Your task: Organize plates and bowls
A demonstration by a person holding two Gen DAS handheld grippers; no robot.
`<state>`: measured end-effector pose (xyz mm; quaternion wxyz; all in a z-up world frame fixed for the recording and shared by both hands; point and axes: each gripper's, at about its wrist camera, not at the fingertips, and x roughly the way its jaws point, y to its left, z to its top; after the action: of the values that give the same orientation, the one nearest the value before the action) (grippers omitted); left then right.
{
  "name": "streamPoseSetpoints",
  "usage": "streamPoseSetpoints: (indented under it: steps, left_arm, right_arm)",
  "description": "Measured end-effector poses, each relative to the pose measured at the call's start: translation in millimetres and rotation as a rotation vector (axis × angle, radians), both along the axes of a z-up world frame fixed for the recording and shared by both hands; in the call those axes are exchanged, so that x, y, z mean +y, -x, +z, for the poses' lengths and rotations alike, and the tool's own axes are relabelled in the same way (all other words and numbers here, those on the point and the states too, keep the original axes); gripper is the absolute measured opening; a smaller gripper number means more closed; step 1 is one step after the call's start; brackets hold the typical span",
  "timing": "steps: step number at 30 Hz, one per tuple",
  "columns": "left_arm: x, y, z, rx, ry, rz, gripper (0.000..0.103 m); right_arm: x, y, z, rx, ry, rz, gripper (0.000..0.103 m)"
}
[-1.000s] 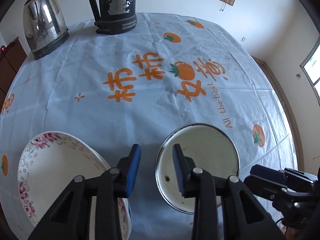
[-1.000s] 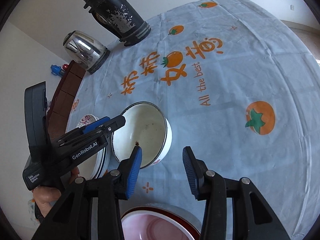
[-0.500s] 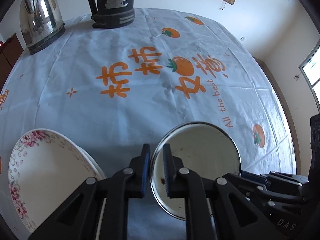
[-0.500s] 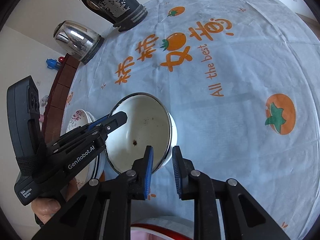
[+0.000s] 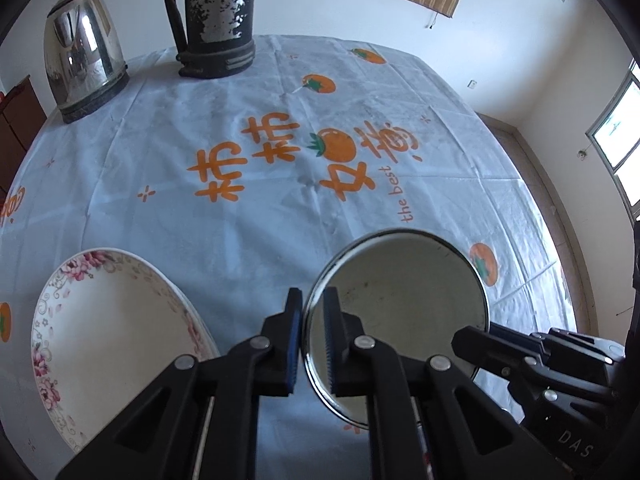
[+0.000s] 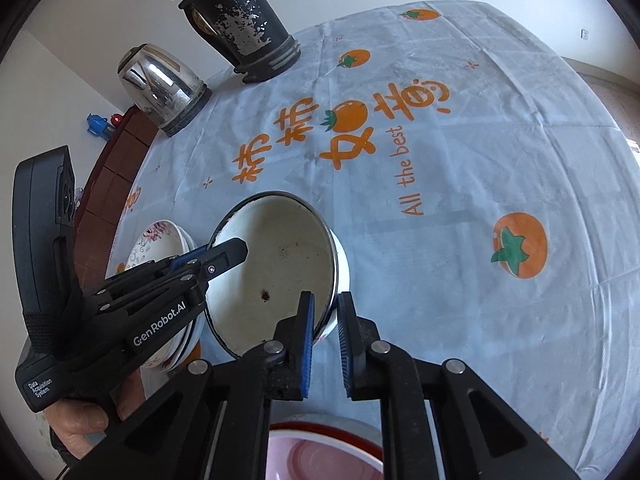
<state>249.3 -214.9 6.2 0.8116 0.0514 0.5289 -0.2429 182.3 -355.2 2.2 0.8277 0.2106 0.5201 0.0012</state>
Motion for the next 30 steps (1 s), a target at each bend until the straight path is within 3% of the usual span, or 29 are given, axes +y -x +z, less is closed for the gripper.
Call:
streamPoseSetpoints:
  steps: [15, 30]
  left_arm:
    - [-10, 68, 40, -0.088, 0.009, -0.066, 0.008]
    - [-18, 125, 40, -0.139, -0.05, -0.116, 0.008]
  right_arm:
    - [0, 74, 44, -0.081, 0.041, -0.031, 0.013]
    - [1, 135, 49, -0.107, 0.039, -0.055, 0.013]
